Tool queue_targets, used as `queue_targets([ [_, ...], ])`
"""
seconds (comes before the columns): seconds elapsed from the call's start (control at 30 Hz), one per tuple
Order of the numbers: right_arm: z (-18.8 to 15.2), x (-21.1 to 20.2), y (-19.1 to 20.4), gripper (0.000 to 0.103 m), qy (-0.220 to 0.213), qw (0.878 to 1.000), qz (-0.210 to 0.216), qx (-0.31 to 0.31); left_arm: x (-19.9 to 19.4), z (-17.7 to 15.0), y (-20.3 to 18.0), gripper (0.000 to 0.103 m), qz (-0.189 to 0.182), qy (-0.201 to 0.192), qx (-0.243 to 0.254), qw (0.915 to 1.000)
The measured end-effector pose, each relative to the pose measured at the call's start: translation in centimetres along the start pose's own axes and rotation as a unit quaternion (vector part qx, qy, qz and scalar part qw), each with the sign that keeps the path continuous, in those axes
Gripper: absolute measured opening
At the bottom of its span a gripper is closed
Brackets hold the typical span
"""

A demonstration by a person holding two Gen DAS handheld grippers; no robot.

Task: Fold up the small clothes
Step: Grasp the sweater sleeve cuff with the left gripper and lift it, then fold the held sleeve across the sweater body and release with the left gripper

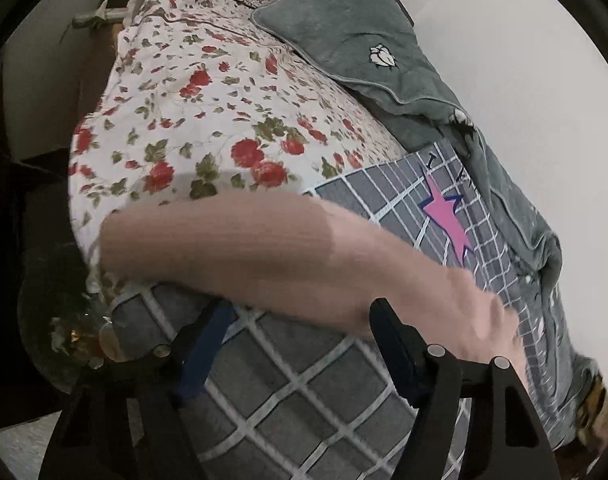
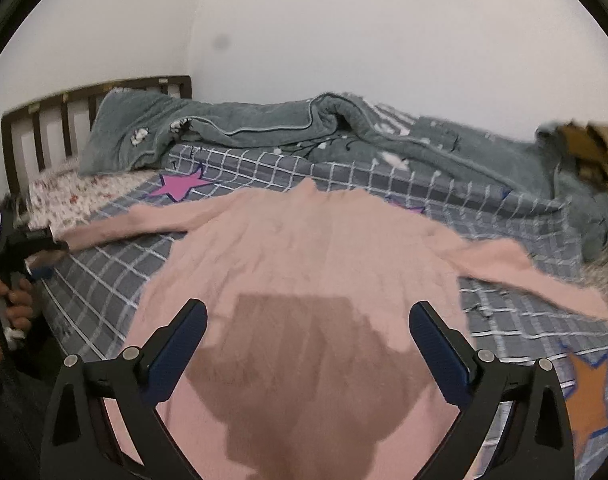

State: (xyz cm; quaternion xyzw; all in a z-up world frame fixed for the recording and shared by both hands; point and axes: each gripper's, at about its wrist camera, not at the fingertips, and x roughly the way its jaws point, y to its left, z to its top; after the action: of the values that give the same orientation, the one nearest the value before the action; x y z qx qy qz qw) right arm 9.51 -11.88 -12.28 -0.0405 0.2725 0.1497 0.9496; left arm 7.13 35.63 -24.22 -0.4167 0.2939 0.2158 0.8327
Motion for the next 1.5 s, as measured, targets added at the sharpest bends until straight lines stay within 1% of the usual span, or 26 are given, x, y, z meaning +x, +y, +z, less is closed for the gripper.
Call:
queue_targets([
  [0.1, 0.9, 1.1, -1.0, 0.100, -0.004, 1.000, 0.006, 0.012, 0.5, 0.4, -0.2, 0.069, 0.011, -0.005, -0.002, 0.9999],
  [0.2, 1.9, 2.1, -1.7, 0.100, -0.013, 1.000, -0.005, -0.001, 0.6, 0.5, -0.3, 0.056, 0.037, -0.015, -0.006, 0.9992],
  [0.27, 2.6, 2.6, -2.1, 0.100, -0.021, 1.000, -0.013, -0.008, 0.6, 0.8, -0.2, 0.040, 0.045, -0.021, -0.010, 0.9987],
  [0.3, 2.9, 2.9, -2.4, 0.100, -0.028, 0.999, -0.017, -0.010, 0.5, 0.8, -0.2, 0.035, 0.050, -0.025, -0.008, 0.9984],
  [0.33, 3.1, 3.0, -2.7, 0.100, -0.033, 0.999, -0.018, -0.011, 0.2, 0.9, -0.4, 0.022, 0.055, -0.033, 0.003, 0.9979],
  [0.37, 3.2, 3.1, -3.1, 0.100, -0.036, 0.999, -0.018, -0.008, 0.0, 0.8, -0.7, 0.015, 0.057, -0.039, 0.012, 0.9975],
  [0.4, 3.2, 3.3, -3.6, 0.100, -0.039, 0.999, -0.016, -0.002, -0.3, 0.8, -1.1, 0.014, 0.061, -0.045, 0.022, 0.9969],
  [0.53, 2.3, 3.4, -5.9, 0.100, -0.042, 0.999, -0.004, 0.030, -2.2, 0.5, -4.6, 0.013, 0.113, -0.074, 0.079, 0.9878],
  [0.6, 1.6, 3.3, -7.3, 0.100, -0.040, 0.998, -0.004, 0.042, -3.3, 0.7, -7.2, 0.013, 0.118, -0.087, 0.110, 0.9830],
  [0.63, 1.2, 3.2, -8.0, 0.100, -0.038, 0.998, -0.007, 0.047, -3.8, 0.8, -8.4, 0.013, 0.114, -0.093, 0.123, 0.9814],
  [0.7, 0.6, 2.8, -9.6, 0.100, -0.038, 0.998, -0.016, 0.054, -5.2, 0.7, -12.2, 0.013, 0.095, -0.108, 0.162, 0.9763],
  [0.83, -0.2, 1.2, -13.4, 0.100, -0.037, 0.995, -0.037, 0.085, -6.6, -0.9, -19.8, 0.013, 0.055, -0.121, 0.223, 0.9659],
  [0.9, -0.4, 0.2, -15.2, 0.100, -0.045, 0.992, -0.047, 0.104, -6.7, -2.8, -24.5, 0.012, 0.033, -0.118, 0.257, 0.9585],
  [0.93, -0.5, -0.2, -15.9, 0.100, -0.047, 0.991, -0.054, 0.112, -6.6, -3.7, -26.0, 0.012, 0.028, -0.116, 0.268, 0.9561],
  [1.0, -0.9, -0.8, -17.8, 0.100, -0.039, 0.988, -0.069, 0.134, -5.9, -6.3, -30.2, 0.012, 0.007, -0.102, 0.299, 0.9487],
  [1.03, -1.2, -0.9, -18.9, 0.100, -0.026, 0.986, -0.074, 0.150, -5.2, -8.3, -33.0, 0.012, -0.004, -0.091, 0.321, 0.9426],
  [1.07, -1.5, -1.0, -20.2, 0.100, -0.016, 0.982, -0.073, 0.171, -4.8, -9.7, -34.7, 0.012, -0.009, -0.085, 0.337, 0.9376],
  [1.1, -1.9, -1.3, -21.3, 0.100, -0.014, 0.979, -0.067, 0.193, -4.3, -11.3, -36.2, 0.012, -0.014, -0.080, 0.352, 0.9326],
  [1.13, -2.4, -1.7, -22.8, 0.100, -0.015, 0.972, -0.061, 0.225, -3.6, -13.7, -38.6, 0.012, -0.024, -0.072, 0.371, 0.9253],
  [1.2, -3.1, -2.3, -24.6, 0.100, -0.018, 0.965, -0.057, 0.256, -2.6, -16.9, -41.3, 0.012, -0.039, -0.060, 0.393, 0.9169],
  [1.23, -3.3, -2.6, -25.4, 0.100, -0.020, 0.961, -0.058, 0.269, -1.7, -19.6, -43.0, 0.012, -0.047, -0.049, 0.410, 0.9097],
  [1.3, -3.7, -3.3, -26.4, 0.100, -0.031, 0.959, -0.065, 0.275, -0.5, -22.9, -44.7, 0.012, -0.057, -0.034, 0.431, 0.8999],
  [1.33, -3.8, -3.5, -26.6, 0.100, -0.033, 0.959, -0.070, 0.273, 0.6, -25.5, -45.9, 0.012, -0.064, -0.023, 0.450, 0.8907],
  [1.4, -3.9, -3.7, -27.1, 0.100, -0.033, 0.959, -0.079, 0.271, 2.1, -29.0, -47.0, 0.013, -0.060, -0.002, 0.478, 0.8761],
  [1.47, -4.1, -3.9, -27.6, 0.100, -0.036, 0.958, -0.076, 0.275, 3.1, -30.9, -47.5, 0.018, -0.055, 0.017, 0.491, 0.8693],
  [1.5, -4.2, -3.9, -27.8, 0.100, -0.036, 0.957, -0.072, 0.278, 3.4, -31.6, -47.6, 0.021, -0.056, 0.025, 0.494, 0.8675],
])
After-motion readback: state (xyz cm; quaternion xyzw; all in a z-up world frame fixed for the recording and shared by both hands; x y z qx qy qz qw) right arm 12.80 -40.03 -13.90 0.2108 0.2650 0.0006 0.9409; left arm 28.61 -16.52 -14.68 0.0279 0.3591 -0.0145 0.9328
